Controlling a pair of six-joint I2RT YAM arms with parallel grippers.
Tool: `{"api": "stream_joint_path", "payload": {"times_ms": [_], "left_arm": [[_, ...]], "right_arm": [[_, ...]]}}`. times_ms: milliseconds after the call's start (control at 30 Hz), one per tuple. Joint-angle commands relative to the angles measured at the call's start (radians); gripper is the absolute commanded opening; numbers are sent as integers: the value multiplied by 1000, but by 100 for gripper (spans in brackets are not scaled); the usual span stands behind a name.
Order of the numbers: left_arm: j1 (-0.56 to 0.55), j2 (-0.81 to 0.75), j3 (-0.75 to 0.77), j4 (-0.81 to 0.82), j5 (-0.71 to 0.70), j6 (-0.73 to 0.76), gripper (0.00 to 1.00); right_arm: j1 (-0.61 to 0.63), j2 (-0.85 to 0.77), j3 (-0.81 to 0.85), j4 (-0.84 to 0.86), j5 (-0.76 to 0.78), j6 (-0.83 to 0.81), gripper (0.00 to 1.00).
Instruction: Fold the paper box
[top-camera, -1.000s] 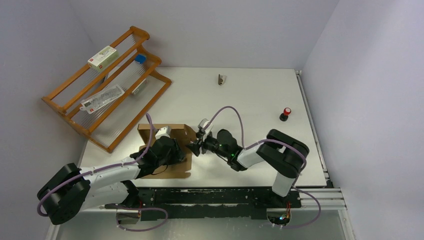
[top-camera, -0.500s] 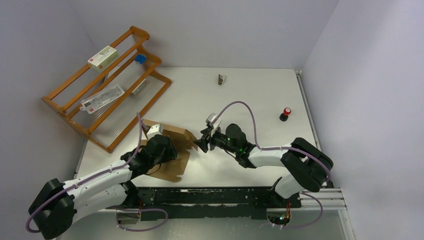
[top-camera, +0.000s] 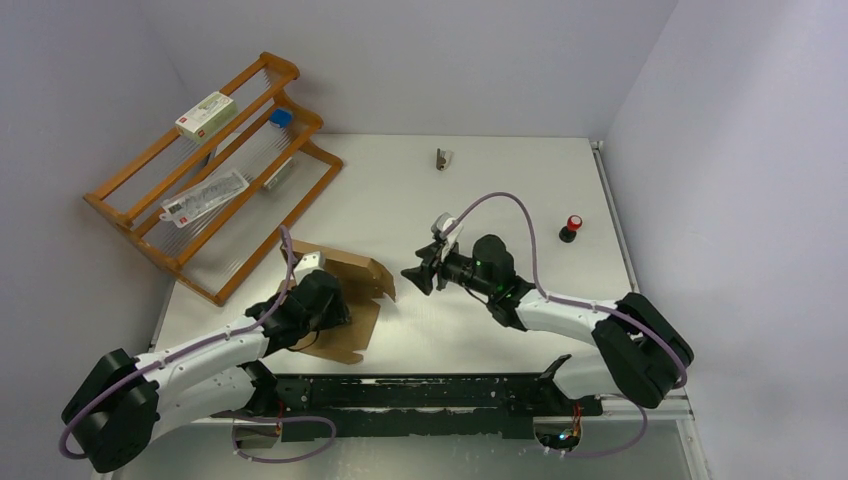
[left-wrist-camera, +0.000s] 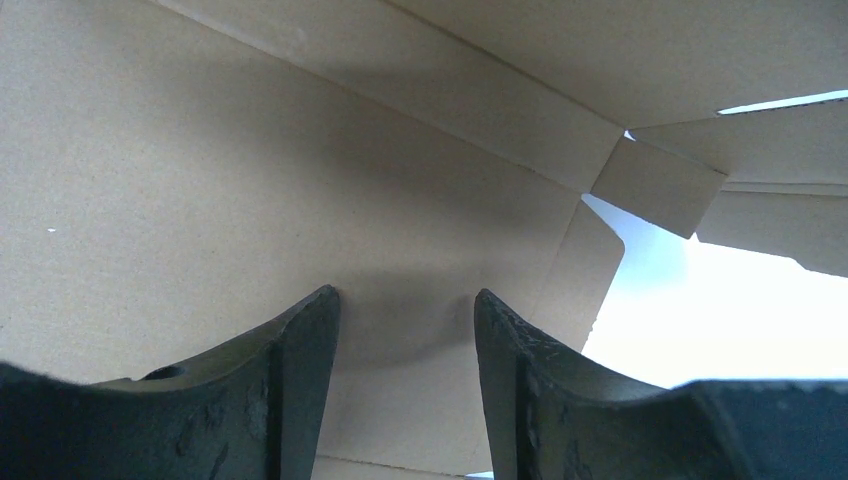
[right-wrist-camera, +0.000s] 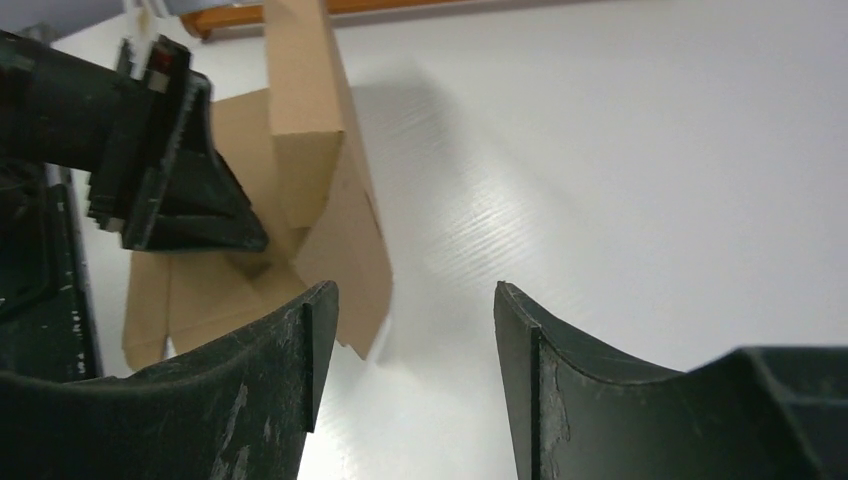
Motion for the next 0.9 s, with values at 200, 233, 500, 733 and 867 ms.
{"api": "stream_joint_path", "payload": {"times_ms": [200, 233, 500, 733, 867], "left_arm": [[10, 36, -6, 38, 42, 27, 56], [10, 41, -7, 43, 48, 27, 56], [11, 63, 0, 59, 75, 35, 55], [10, 78, -3, 67, 80, 44, 54], [10, 73, -3, 63, 73, 43, 54]], "right_arm": [[-14, 178, 72, -9, 16, -60, 60], [-11, 193, 75, -2, 8, -61, 60], [24, 278, 93, 54, -69, -67, 62], [32, 314, 121, 71, -92, -92, 62], [7, 249, 94, 26, -30, -133, 63]]}}
